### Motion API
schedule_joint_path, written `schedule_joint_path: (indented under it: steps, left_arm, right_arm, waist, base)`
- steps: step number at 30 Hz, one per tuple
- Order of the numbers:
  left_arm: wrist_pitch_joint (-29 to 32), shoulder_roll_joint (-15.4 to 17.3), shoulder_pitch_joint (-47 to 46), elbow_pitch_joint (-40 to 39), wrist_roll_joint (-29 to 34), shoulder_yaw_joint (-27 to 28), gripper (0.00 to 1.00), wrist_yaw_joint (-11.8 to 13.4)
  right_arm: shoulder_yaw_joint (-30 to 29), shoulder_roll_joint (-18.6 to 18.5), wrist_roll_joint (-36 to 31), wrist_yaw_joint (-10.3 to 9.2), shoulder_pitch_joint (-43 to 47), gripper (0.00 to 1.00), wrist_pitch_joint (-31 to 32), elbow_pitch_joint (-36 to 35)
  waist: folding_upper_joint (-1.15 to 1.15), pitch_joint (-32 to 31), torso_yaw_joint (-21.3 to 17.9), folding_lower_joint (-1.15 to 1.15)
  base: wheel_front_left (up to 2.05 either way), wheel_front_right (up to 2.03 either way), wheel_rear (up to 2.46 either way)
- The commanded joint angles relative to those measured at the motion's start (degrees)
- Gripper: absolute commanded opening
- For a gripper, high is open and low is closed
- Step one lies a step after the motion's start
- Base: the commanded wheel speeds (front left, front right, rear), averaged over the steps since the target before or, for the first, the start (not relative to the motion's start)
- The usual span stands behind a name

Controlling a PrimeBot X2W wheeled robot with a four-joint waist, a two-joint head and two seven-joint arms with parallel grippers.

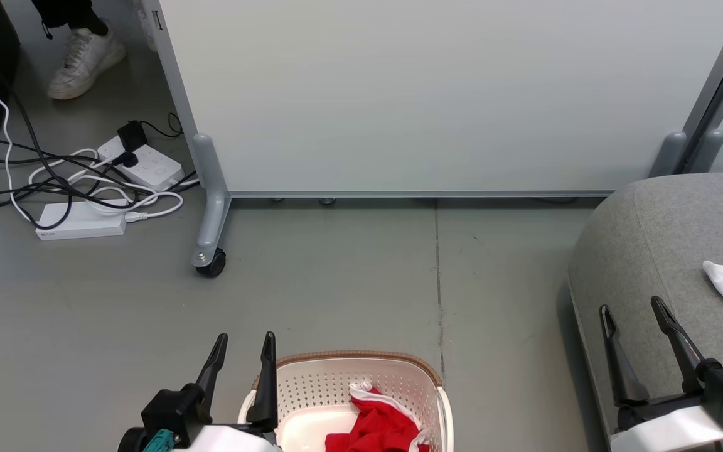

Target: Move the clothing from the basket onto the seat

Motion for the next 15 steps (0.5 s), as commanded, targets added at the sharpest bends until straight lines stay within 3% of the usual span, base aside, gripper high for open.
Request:
schedule_joint_path:
  steps: [1,15]
  left_arm:
    - [0.0,0.2,-0.9,0.0,0.2,0.0,1.00,-0.2]
    - [0.0,0.2,-1.3,0.1,0.2,-0.4,1.00,-0.3]
  right_arm:
    - [-0.3,-0.1,0.2,0.00,-0.7,1.00,-0.2,0.2]
    - [-0.5,-0.1,0.3,0.01,-1.0,1.00,-0.2,0.3]
  waist:
    - [0.00,0.0,0.0,0.00]
    - [0.00,0.5,-0.2,0.00]
  base:
    - [0.00,0.00,0.00]
    - [0.00,0.00,0.00]
